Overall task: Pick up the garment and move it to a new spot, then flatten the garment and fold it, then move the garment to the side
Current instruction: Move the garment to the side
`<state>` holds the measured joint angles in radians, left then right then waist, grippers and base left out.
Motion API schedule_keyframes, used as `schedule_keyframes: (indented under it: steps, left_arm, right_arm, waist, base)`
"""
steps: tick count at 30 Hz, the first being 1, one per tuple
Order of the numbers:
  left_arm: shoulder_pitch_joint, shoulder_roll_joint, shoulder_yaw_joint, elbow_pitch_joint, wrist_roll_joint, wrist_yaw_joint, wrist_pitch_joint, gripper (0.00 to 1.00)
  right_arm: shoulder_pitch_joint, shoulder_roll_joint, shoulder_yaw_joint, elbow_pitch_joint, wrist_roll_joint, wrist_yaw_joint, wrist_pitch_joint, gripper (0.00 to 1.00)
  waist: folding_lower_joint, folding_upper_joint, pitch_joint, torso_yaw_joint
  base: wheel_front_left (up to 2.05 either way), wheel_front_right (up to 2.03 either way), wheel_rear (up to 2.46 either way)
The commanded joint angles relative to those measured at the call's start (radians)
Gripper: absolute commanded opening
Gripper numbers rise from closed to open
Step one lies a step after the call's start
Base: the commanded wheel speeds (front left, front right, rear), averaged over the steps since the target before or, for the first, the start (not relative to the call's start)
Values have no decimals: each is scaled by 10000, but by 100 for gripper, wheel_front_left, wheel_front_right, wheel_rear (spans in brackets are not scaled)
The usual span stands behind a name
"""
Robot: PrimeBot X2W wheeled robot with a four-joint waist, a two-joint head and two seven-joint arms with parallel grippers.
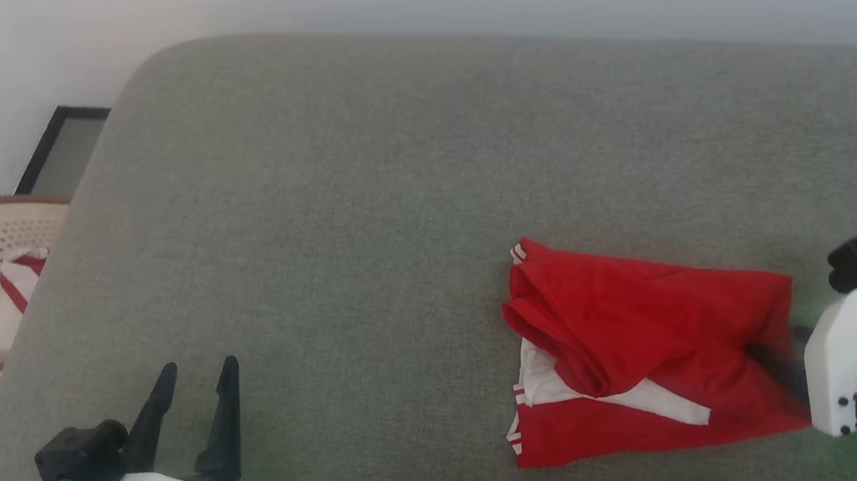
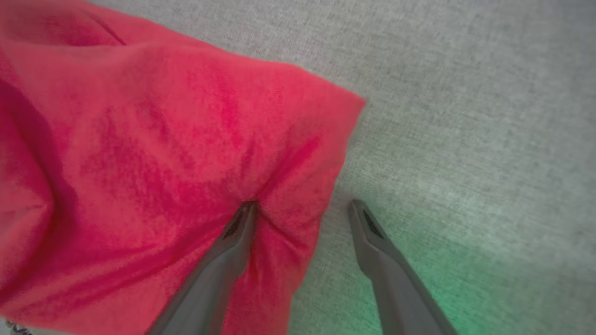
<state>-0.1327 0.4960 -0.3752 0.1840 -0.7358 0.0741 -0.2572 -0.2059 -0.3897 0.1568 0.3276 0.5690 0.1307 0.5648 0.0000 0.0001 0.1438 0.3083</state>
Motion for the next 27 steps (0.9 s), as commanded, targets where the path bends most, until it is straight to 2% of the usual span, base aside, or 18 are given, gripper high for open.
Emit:
schedule_keyframes:
  steps: [1,3,4,5,6,12,18,27]
  left_arm:
    - [-137,-34,30,64,75,-43,-44,100]
    - [-179,-112,33,130,96,-89,-54,100]
    - [-195,-146,31,179,111,-112,-58,100]
    - [-205,-170,31,222,136,-128,-63,100]
    - [-246,-191,55,292,172,-168,-70,100]
    - [-379,-260,157,371,241,-249,-86,100]
    - [-614,-278,202,398,407,-341,-75,100]
    - [-1310,-417,-21,525,654,-538,-76,100]
  right_arm:
    - [48,124,240,270,60,-2,278,100]
    - [-49,124,396,404,207,-2,635,100]
    - [-104,109,460,447,246,-2,784,57]
    - [-150,97,445,501,270,-2,909,5]
    - [-230,50,439,476,237,-2,1079,0]
    - [-592,-126,175,13,-58,-18,1156,0]
    - [-970,-540,-158,-585,-401,-13,1364,0]
    - [-1671,-1589,-766,-833,-878,-10,1240,0]
  waist:
    - [0,-1,90,64]
    - [0,-1,135,75]
    - [0,-1,149,80]
    - [0,-1,156,81]
    - [0,-1,166,74]
    - [0,-1,212,-155]
    - [0,-1,368,-671]
    - [0,-1,756,-1677]
  base:
    - [0,0,0]
    - [0,0,0]
    - [0,0,0]
    - [0,0,0]
    - [0,0,0]
    - [0,0,0]
    - [0,0,0]
    - [0,0,0]
